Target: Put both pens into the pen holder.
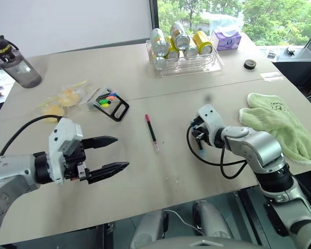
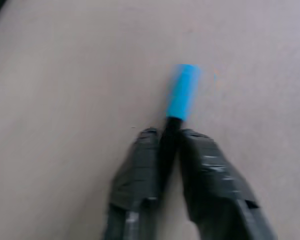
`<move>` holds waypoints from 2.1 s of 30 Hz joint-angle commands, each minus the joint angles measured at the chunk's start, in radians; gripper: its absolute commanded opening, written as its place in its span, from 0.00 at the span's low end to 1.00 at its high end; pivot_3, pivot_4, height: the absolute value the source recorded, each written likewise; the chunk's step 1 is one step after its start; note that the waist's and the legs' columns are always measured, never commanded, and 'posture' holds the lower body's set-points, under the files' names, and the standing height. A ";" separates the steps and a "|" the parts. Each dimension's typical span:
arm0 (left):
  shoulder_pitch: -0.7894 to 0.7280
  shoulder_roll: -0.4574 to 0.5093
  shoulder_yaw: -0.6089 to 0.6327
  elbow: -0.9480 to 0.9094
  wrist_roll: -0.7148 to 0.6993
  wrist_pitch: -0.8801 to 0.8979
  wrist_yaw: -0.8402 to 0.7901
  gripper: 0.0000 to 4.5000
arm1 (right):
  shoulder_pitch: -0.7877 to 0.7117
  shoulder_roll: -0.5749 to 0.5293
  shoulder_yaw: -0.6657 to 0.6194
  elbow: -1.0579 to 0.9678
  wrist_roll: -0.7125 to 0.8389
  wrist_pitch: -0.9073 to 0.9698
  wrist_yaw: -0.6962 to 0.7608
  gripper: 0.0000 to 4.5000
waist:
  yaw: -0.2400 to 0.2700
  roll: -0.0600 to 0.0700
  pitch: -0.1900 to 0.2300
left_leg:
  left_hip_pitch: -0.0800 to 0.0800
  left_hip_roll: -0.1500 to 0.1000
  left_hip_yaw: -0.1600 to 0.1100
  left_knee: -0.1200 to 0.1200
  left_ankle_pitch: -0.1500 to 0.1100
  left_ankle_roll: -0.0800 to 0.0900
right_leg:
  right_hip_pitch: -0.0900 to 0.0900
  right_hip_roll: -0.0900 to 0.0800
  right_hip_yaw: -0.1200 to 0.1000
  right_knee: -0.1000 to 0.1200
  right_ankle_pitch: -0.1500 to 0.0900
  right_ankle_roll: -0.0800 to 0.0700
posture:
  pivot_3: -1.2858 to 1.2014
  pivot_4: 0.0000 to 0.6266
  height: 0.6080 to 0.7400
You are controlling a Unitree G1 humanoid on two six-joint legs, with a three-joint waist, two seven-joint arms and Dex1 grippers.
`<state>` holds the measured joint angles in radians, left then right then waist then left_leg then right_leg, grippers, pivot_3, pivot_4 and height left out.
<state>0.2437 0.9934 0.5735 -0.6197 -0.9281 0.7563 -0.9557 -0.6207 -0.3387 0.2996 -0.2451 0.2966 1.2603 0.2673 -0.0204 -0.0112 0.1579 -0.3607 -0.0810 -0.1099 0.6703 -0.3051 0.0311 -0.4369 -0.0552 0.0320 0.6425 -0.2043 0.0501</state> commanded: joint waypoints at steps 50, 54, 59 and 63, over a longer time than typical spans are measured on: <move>-0.357 -0.365 -0.345 0.048 -0.418 0.064 0.288 0.89 | 0.004 0.143 -0.372 -0.169 0.923 -0.038 0.224 0.00 | -0.017 0.001 -0.001 | -0.004 0.001 -0.002 -0.001 0.001 -0.002 | -0.005 0.000 -0.001 0.001 0.000 -0.001 | 0.52 0.24 0.99; -0.362 -0.367 -0.358 0.055 -0.421 0.069 0.285 0.54 | 0.003 0.138 -0.368 -0.167 0.941 -0.047 0.211 0.00 | -0.017 0.001 -0.001 | -0.004 0.001 -0.002 -0.001 0.001 -0.002 | -0.005 0.000 -0.001 0.001 0.000 -0.001 | 0.52 0.24 0.99; -0.365 -0.363 -0.368 0.054 -0.439 0.075 0.278 0.01 | 0.007 0.136 -0.360 -0.167 0.961 -0.057 0.196 0.00 | -0.017 0.001 0.000 | -0.005 0.001 -0.002 -0.001 0.001 -0.002 | -0.005 0.000 -0.001 0.001 0.000 -0.001 | 0.52 0.24 0.99; -0.363 -0.357 -0.371 0.054 -0.438 0.078 0.275 0.00 | 0.008 0.131 -0.352 -0.165 0.979 -0.068 0.186 0.00 | -0.017 0.001 0.000 | -0.005 0.001 -0.002 -0.001 0.001 -0.002 | -0.005 0.000 -0.001 0.001 0.000 -0.001 | 0.52 0.24 0.99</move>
<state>-0.1123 0.6268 0.2039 -0.5330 -1.3426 0.8358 -0.6719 -0.6040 -0.2109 -0.0684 -0.3848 1.2426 1.2043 0.4538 -0.0369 -0.0099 0.1575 -0.3652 -0.0803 -0.1117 0.6694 -0.3040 0.0296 -0.4416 -0.0548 0.0315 0.6432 -0.2038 0.0494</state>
